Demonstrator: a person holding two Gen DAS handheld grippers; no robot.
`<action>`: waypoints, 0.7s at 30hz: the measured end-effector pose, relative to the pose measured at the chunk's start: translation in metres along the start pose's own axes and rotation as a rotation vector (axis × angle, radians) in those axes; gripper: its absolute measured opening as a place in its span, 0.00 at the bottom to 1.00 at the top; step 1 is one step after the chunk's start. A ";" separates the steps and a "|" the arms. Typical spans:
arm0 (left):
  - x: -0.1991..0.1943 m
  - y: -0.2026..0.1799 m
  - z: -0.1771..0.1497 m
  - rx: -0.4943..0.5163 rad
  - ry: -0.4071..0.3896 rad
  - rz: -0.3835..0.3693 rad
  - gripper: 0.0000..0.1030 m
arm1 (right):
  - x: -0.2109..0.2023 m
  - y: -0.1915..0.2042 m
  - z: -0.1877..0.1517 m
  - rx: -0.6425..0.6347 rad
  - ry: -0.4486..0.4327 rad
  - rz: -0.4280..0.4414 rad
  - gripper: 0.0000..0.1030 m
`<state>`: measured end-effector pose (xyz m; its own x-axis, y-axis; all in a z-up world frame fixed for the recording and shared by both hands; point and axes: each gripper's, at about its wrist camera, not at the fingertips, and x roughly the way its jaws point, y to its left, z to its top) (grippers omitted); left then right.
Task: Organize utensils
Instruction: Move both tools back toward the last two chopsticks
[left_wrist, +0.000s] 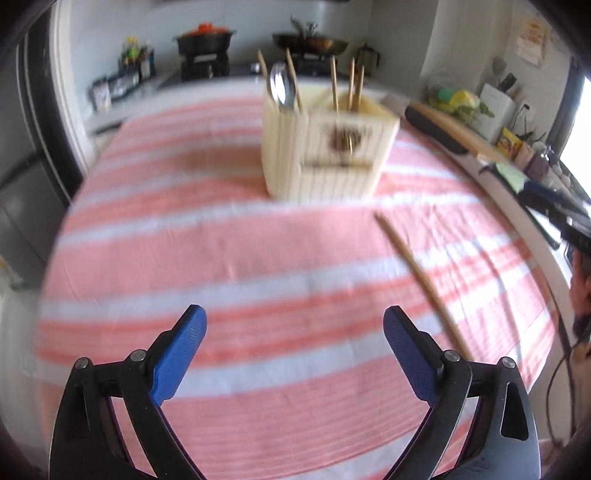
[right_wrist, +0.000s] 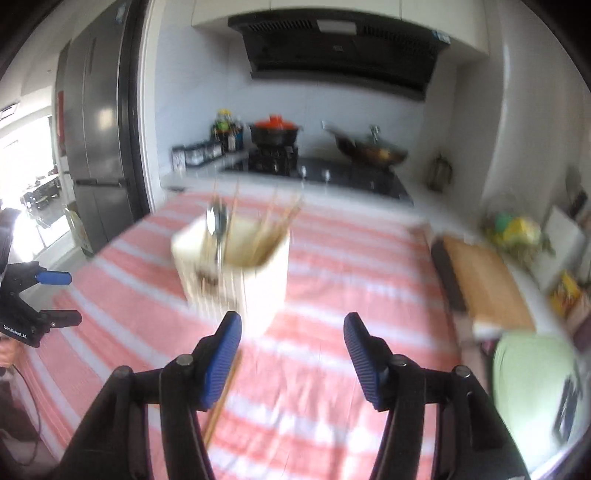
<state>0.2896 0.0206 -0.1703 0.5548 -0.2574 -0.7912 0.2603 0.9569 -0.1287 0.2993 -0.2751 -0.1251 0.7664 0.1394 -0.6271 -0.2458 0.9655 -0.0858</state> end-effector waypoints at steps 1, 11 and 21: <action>0.009 -0.004 -0.012 -0.016 0.008 0.000 0.94 | 0.006 0.003 -0.023 0.011 0.020 -0.011 0.57; 0.046 -0.032 -0.047 -0.047 -0.007 0.080 0.94 | 0.024 0.012 -0.127 0.228 0.110 0.013 0.57; 0.054 -0.038 -0.050 0.002 0.019 0.143 1.00 | 0.042 0.015 -0.140 0.228 0.148 -0.067 0.57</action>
<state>0.2705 -0.0233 -0.2378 0.5709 -0.1162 -0.8127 0.1813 0.9833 -0.0133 0.2450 -0.2852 -0.2609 0.6776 0.0563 -0.7333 -0.0447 0.9984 0.0353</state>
